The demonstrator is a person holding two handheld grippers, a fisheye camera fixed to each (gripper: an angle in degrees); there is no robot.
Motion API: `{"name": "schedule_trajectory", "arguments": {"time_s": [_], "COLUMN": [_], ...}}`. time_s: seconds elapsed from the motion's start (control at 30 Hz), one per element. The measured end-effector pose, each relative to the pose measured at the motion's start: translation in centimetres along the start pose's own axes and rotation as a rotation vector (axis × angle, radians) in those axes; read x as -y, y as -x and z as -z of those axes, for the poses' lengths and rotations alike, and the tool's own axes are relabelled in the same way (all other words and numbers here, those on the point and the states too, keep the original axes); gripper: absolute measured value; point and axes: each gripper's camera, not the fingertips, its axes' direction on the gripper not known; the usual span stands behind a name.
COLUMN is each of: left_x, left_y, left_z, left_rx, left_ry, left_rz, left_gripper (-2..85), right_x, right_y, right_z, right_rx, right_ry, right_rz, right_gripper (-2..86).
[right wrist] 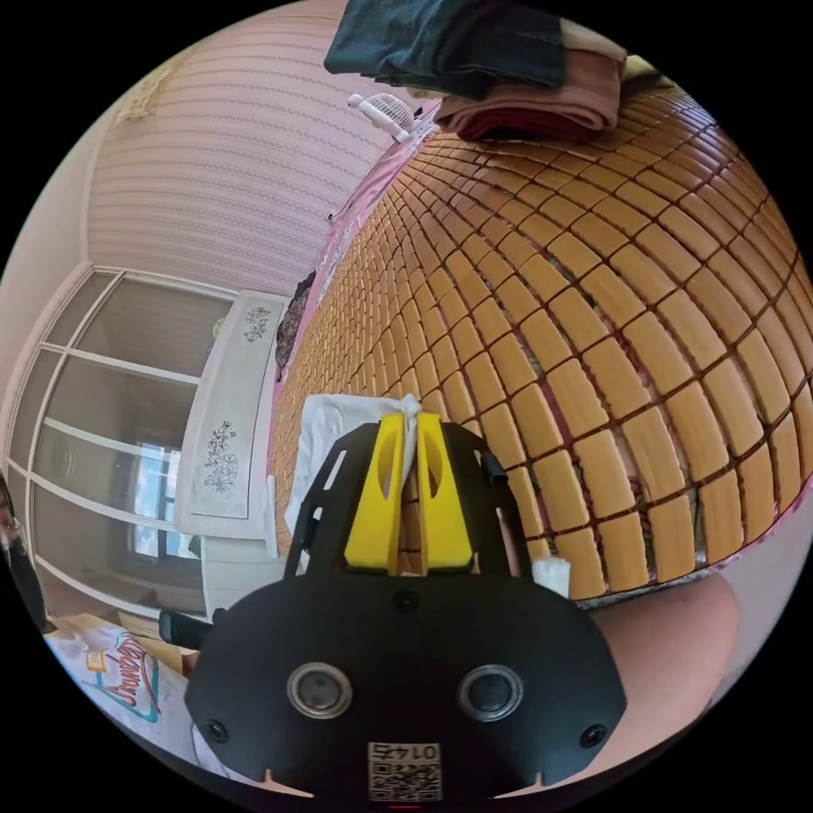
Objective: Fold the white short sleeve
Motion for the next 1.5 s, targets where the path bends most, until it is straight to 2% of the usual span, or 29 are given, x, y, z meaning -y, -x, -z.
{"name": "schedule_trajectory", "arguments": {"time_s": [0.17, 0.33, 0.43, 0.53, 0.6, 0.67, 0.77, 0.87, 1.03, 1.1, 1.3, 1.43, 1.5], "left_x": [1.9, 3.2, 2.5, 0.9, -1.4, -3.3, -5.5, -5.3, -2.8, -1.8, -1.4, -1.4, -1.4], "left_y": [1.0, 4.0, 7.6, 12.3, 16.8, 20.3, 24.5, 25.9, 26.5, 26.9, 25.8, 25.3, 24.8], "left_z": [3.0, 4.9, 6.2, 7.7, 8.1, 7.3, 5.6, 4.5, 1.1, -1.3, -2.3, -2.4, -2.2], "left_rx": [-0.054, -0.174, -0.194, -0.087, 0.064, 0.152, 0.193, 0.218, 0.288, 0.294, 0.359, 0.353, 0.355], "left_ry": [-0.155, -0.332, -0.417, -0.431, -0.38, -0.294, -0.179, -0.173, -0.067, 0.043, 0.037, 0.03, 0.025], "left_rz": [0.042, 0.202, 0.329, 0.454, 0.618, 0.753, 0.902, 0.903, 0.765, 0.728, 0.704, 0.713, 0.716], "left_gripper": [-0.9, -0.9, -0.8, -0.1, 3.1, 7.6, 11.4, 12.4, 13.4, 13.5, 11.6, 9.4, 7.9], "right_x": [-2.3, -2.6, -1.5, -0.5, 0.1, 0.7, -0.5, -2.6, -5.3, -6.3, -8.3, -9.3, -9.3], "right_y": [2.3, 6.7, 10.3, 14.6, 16.8, 17.8, 18.6, 19.5, 19.4, 19.7, 19.7, 19.7, 19.6], "right_z": [8.7, 12.7, 9.4, 2.9, -1.9, -8.4, -13.3, -17.1, -23.3, -24.2, -24.7, -24.1, -23.8], "right_rx": [0.041, -0.017, -0.026, 0.034, 0.011, -0.105, -0.265, -0.412, -0.593, -0.612, -0.605, -0.565, -0.575], "right_ry": [-0.136, -0.155, -0.093, -0.043, -0.005, 0.098, 0.131, 0.188, 0.325, 0.311, 0.309, 0.358, 0.361], "right_rz": [0.089, 0.191, 0.25, 0.32, 0.37, 0.382, 0.483, 0.621, 0.738, 0.779, 0.768, 0.772, 0.754], "right_gripper": [1.8, 2.0, 2.5, 4.0, 7.0, 10.2, 10.9, 12.7, 13.9, 14.0, 11.5, 4.1, 3.1]}}
